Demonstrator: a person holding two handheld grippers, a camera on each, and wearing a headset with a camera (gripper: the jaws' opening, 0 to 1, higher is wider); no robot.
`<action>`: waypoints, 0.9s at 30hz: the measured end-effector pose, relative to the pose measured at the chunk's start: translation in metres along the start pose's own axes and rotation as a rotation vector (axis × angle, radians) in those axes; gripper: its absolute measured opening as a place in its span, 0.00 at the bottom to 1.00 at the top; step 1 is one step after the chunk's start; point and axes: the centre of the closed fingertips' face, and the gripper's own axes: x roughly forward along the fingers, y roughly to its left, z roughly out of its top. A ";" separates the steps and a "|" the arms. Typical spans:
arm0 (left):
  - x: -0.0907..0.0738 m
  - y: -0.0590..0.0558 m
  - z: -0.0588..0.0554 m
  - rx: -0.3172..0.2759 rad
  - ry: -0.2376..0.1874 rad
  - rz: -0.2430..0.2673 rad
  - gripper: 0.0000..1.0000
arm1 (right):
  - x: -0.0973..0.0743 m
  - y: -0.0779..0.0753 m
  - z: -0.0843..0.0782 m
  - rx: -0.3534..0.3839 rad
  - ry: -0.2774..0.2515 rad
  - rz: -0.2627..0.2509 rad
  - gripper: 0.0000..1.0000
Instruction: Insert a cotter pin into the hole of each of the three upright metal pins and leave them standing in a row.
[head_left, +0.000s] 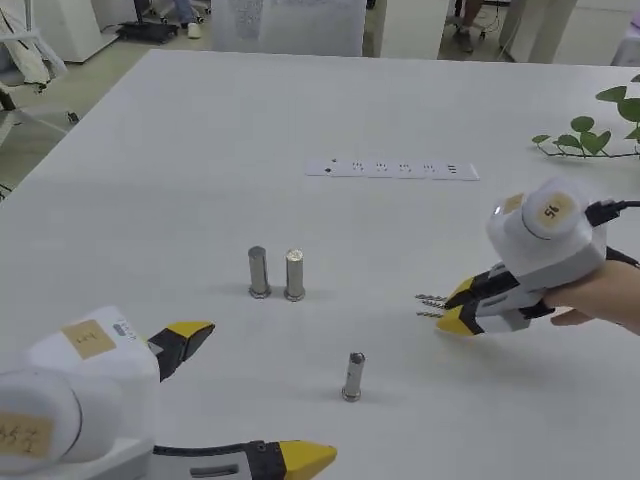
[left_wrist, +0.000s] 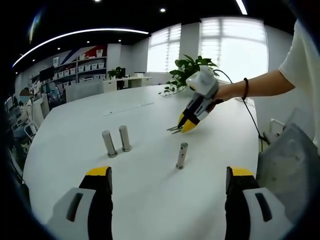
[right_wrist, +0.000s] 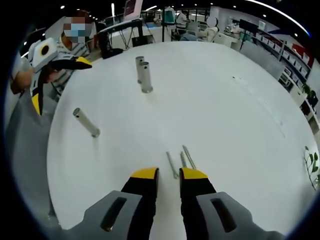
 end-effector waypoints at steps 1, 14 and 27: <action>0.000 0.000 0.000 0.001 0.000 0.000 0.94 | 0.001 0.000 0.000 -0.008 0.007 0.003 0.18; -0.004 0.002 -0.002 -0.003 0.005 0.006 0.91 | 0.007 -0.005 -0.003 -0.100 0.106 0.043 0.13; -0.005 0.003 0.002 -0.006 -0.001 0.008 0.89 | 0.007 -0.006 -0.006 -0.183 0.200 0.085 0.11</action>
